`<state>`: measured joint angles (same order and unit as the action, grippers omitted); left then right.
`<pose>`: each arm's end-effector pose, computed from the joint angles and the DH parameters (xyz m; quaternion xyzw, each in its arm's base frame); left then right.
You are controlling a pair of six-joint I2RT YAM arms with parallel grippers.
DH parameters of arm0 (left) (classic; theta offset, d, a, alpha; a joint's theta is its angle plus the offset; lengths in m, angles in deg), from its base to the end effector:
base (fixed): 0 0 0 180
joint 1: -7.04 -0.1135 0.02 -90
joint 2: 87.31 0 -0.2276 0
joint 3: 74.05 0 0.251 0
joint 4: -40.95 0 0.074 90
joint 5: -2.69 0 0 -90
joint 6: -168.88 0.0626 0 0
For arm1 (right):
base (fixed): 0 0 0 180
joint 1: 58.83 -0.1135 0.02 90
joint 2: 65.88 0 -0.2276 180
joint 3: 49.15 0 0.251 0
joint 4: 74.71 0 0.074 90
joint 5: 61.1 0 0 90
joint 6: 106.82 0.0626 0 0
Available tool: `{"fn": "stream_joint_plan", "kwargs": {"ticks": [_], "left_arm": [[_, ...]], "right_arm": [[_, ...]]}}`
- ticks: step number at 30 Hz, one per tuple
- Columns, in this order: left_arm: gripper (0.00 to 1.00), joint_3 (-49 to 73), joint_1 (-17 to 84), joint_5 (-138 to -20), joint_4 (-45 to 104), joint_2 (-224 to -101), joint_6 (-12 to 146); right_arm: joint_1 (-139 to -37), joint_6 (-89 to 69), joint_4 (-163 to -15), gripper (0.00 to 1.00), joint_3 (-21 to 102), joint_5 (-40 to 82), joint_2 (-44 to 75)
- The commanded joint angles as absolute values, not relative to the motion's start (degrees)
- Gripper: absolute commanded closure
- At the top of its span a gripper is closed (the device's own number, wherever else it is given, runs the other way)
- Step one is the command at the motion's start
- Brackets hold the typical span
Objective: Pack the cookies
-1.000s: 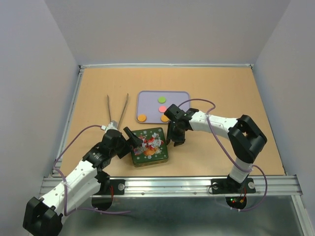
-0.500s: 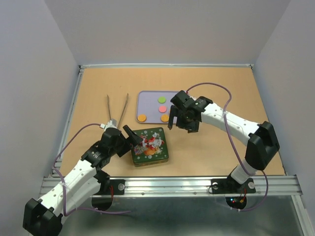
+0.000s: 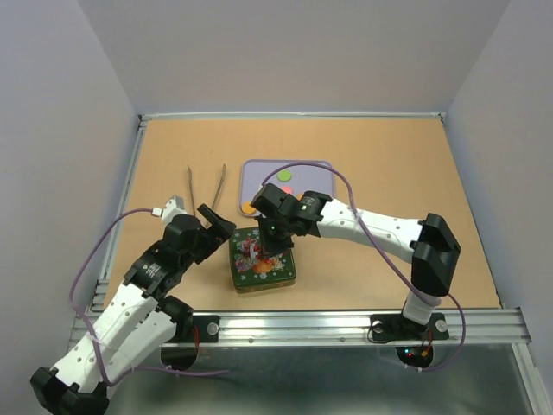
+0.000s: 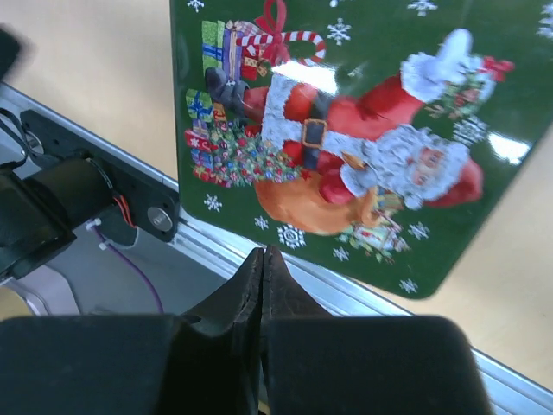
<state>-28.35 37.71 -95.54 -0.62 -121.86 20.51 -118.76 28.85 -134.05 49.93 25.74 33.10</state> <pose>0.1732 -0.0923 0.2223 -0.2418 0.8319 -0.3031 0.3970 0.1856 0.3274 0.2214 -0.1269 0.9555 0.2272 0.1391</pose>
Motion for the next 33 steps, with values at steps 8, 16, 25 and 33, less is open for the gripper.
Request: {"fn": "stream_joint_plan", "kwargs": {"ticks": [8, 16, 25, 33], "left_arm": [[0.03, -17.9, 37.6, -108.2, -9.4, -117.2, 19.1], [0.04, -20.3, 37.7, -107.3, -11.2, -113.8, 17.9], [0.05, -22.0, 37.7, -106.6, -12.2, -112.2, 17.9], [0.05, -22.6, 37.7, -105.9, -12.2, -111.7, 17.7]], "right_arm": [[-122.0, 28.3, -124.1, 1.0, 54.8, 15.4, 41.0], [-123.2, 29.3, -122.5, 1.0, 53.5, 13.3, 42.5], [-123.8, 30.5, -117.7, 0.99, 44.9, 9.9, 45.6], [-124.0, 30.5, -116.3, 1.0, 44.0, 10.1, 46.7]]}}
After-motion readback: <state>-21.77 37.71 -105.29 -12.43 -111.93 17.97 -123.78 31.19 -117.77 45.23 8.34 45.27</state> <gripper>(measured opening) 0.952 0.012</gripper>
